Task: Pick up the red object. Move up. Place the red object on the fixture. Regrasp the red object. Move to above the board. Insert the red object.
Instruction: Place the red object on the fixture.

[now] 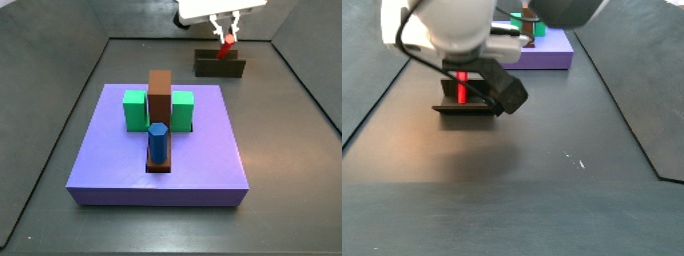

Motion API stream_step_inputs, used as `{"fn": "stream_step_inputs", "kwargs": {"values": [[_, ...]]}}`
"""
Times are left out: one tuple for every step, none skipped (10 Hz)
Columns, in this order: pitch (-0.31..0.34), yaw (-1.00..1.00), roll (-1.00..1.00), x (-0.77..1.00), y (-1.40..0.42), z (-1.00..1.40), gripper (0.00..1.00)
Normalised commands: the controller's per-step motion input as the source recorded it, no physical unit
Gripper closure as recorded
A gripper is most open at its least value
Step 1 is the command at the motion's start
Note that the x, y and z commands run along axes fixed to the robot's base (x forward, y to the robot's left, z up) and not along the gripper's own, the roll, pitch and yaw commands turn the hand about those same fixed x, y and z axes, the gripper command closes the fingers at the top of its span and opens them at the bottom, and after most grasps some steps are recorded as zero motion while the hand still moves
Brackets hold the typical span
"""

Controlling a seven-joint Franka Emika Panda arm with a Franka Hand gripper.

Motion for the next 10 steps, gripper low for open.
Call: {"fn": "stream_step_inputs", "kwargs": {"values": [[0.000,0.09,-0.03,0.00,0.15,-0.20,1.00],[0.000,0.08,0.00,-0.03,0.06,-0.16,1.00],[0.000,0.11,0.22,0.00,0.00,-0.13,1.00],[0.000,0.13,0.37,0.00,-0.01,-0.11,1.00],[0.000,0.19,0.45,0.00,-0.10,-0.09,1.00],[0.000,0.16,0.45,0.00,-0.05,-0.10,1.00],[0.000,0.11,0.25,0.00,0.00,-0.08,1.00],[0.000,0.02,0.04,0.00,0.00,-0.10,1.00],[0.000,0.00,0.01,0.00,0.00,-0.09,1.00],[0.000,0.00,0.03,0.00,0.00,-0.09,1.00]]}}
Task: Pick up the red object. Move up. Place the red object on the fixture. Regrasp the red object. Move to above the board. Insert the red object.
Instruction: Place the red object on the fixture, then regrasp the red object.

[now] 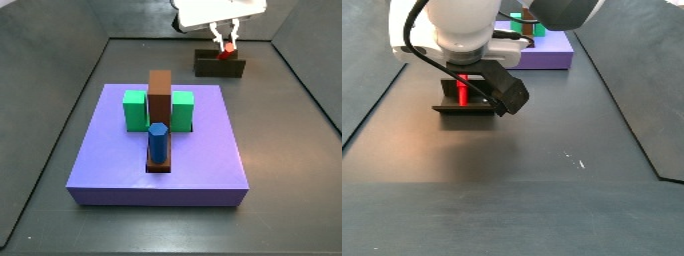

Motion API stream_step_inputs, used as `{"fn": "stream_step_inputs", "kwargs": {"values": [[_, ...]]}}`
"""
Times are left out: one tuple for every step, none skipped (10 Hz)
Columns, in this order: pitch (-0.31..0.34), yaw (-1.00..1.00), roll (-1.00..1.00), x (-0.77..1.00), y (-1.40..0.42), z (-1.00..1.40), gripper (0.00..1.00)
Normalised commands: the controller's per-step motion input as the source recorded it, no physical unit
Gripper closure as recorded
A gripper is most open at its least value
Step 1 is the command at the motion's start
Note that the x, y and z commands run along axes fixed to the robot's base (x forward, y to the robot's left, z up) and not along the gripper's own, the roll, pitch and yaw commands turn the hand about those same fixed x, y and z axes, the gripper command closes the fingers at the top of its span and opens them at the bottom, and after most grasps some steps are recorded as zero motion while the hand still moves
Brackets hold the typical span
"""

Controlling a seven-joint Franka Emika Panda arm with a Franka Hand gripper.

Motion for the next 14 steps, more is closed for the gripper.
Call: {"fn": "stream_step_inputs", "kwargs": {"values": [[0.000,0.00,0.03,0.00,0.00,0.00,1.00],[0.000,0.00,-0.06,0.00,0.00,-0.01,1.00],[-0.209,0.00,-0.50,0.00,0.00,0.00,1.00],[-0.154,0.00,-0.47,0.00,0.03,0.00,1.00],[-0.023,0.00,-0.07,0.00,0.03,0.00,1.00],[0.000,0.00,0.01,0.00,0.00,0.00,1.00],[0.000,0.00,0.00,0.00,0.00,0.00,1.00],[0.000,0.00,0.00,0.00,0.00,0.00,0.00],[0.329,0.15,0.96,0.14,-0.34,0.64,0.00],[0.340,0.20,1.00,0.15,-0.23,0.47,0.00],[0.371,0.21,1.00,0.13,-0.18,0.38,0.00],[0.409,0.22,1.00,0.05,-0.12,0.26,0.00],[0.426,0.29,1.00,0.00,-0.06,0.19,0.00],[0.369,0.39,1.00,0.00,0.00,0.18,0.00]]}}
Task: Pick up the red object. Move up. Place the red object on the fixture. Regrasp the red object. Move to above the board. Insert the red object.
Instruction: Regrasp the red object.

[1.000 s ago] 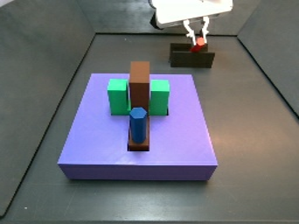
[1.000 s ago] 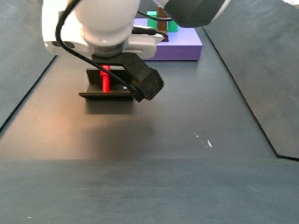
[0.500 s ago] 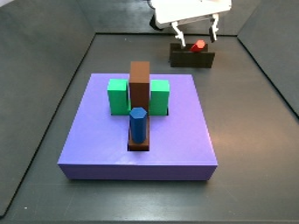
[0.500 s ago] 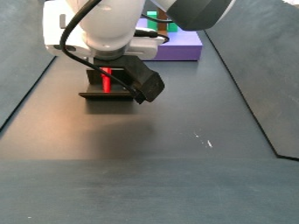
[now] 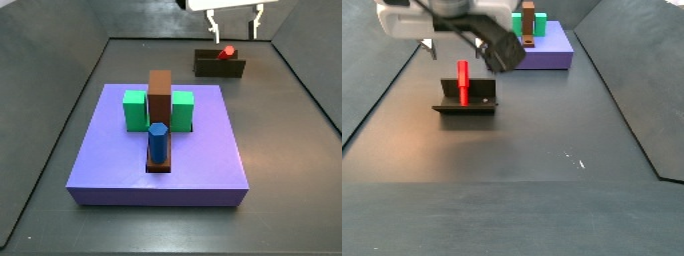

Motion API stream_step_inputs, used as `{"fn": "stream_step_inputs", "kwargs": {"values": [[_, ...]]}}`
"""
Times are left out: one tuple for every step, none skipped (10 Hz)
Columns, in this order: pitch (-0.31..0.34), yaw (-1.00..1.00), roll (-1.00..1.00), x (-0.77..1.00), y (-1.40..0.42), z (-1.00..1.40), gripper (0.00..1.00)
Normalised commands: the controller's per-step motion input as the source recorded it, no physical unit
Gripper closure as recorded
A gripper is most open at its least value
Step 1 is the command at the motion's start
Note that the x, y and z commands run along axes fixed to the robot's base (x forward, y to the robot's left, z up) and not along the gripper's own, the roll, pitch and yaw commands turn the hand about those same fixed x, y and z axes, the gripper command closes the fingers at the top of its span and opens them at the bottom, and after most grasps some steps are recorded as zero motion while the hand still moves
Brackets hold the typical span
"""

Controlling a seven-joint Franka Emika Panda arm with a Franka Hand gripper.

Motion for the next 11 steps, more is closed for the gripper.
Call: {"fn": "stream_step_inputs", "kwargs": {"values": [[0.331,0.45,1.00,0.11,0.00,0.08,0.00],[0.283,0.43,1.00,0.11,0.00,0.06,0.00],[0.257,0.41,1.00,0.10,0.00,0.01,0.00],[0.257,0.41,1.00,0.10,0.00,0.01,0.00],[0.243,0.39,1.00,0.09,0.00,0.01,0.00],[0.223,0.38,1.00,0.09,0.00,0.02,0.00],[0.217,0.37,1.00,0.07,0.00,0.03,0.00],[0.229,0.36,1.00,0.04,0.00,0.03,0.00],[0.197,0.25,1.00,0.02,-0.07,0.06,0.00],[0.180,0.00,1.00,0.01,-0.31,0.05,0.00],[0.197,0.00,1.00,0.05,-0.39,0.07,0.00]]}}
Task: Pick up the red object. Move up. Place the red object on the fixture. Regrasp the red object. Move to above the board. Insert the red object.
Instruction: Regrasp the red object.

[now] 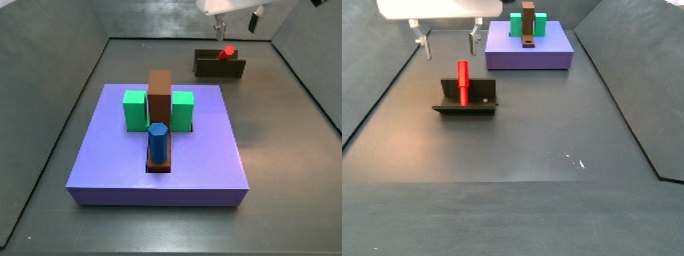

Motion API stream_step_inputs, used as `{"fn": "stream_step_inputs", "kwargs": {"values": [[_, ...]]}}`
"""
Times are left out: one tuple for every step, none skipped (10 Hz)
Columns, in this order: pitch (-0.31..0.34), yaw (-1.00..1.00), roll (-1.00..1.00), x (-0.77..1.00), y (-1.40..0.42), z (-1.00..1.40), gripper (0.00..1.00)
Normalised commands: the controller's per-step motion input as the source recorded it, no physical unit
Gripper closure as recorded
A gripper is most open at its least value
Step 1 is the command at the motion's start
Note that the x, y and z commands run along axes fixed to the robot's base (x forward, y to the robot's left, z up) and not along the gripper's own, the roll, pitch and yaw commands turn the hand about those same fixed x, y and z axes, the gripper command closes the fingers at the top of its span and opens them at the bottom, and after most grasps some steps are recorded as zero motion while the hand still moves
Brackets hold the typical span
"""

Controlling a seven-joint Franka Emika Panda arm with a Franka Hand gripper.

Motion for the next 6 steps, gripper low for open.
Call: {"fn": "stream_step_inputs", "kwargs": {"values": [[0.180,-0.13,1.00,0.13,-0.34,0.00,0.00],[0.234,-0.17,1.00,0.11,-0.35,0.00,0.00],[0.269,-0.23,1.00,0.12,-0.35,-0.05,0.00],[0.254,-0.24,1.00,0.08,-0.24,-0.10,0.00],[0.209,-0.15,0.95,0.00,-0.09,-0.23,0.00],[0.171,-0.16,0.84,0.00,0.00,-0.33,0.00]]}}
